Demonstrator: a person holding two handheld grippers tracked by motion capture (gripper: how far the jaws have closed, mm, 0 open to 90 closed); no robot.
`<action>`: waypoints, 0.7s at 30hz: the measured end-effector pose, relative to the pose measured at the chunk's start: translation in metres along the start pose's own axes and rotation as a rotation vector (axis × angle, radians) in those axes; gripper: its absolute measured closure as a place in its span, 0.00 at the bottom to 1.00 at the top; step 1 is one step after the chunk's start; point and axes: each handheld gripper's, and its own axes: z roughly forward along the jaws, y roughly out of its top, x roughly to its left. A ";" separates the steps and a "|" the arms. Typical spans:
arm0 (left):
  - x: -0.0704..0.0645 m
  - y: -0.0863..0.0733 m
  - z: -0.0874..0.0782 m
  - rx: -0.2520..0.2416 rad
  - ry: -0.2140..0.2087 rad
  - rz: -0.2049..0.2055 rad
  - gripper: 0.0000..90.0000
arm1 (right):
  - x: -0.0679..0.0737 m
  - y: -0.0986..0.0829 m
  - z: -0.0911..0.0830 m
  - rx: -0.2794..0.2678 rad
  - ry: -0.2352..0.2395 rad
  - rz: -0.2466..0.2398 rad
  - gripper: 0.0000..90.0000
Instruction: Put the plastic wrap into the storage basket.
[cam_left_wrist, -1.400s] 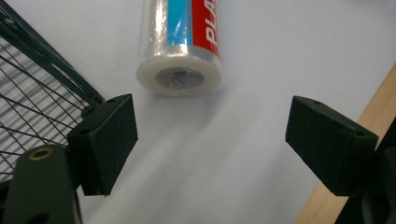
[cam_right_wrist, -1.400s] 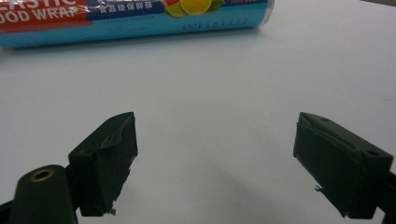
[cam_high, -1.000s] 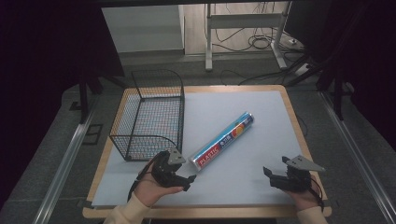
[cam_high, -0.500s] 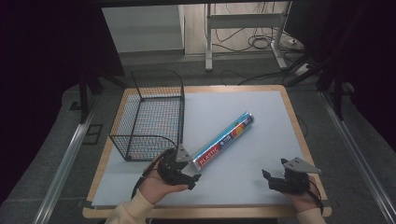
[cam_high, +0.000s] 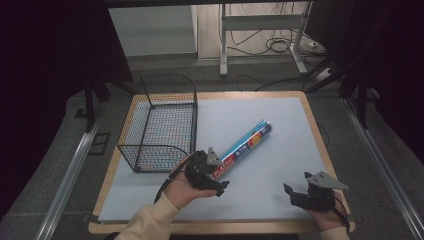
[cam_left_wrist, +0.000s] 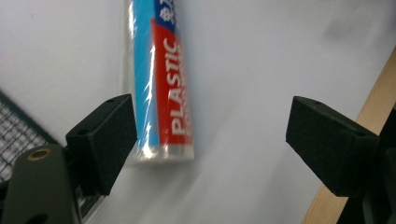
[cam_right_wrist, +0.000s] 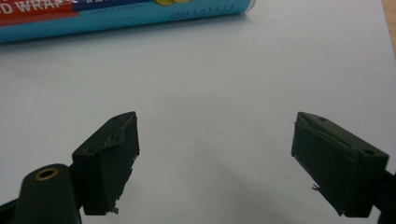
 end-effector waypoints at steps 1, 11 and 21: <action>0.000 0.000 0.000 0.000 0.000 0.000 0.18 | 0.000 0.000 0.000 0.000 0.001 -0.002 0.17; 0.002 0.020 0.011 0.010 0.011 0.001 0.18 | 0.002 0.001 0.003 -0.004 0.018 -0.015 0.17; 0.008 0.039 0.027 0.036 0.009 -0.033 0.19 | 0.003 0.001 0.004 0.002 0.019 -0.019 0.17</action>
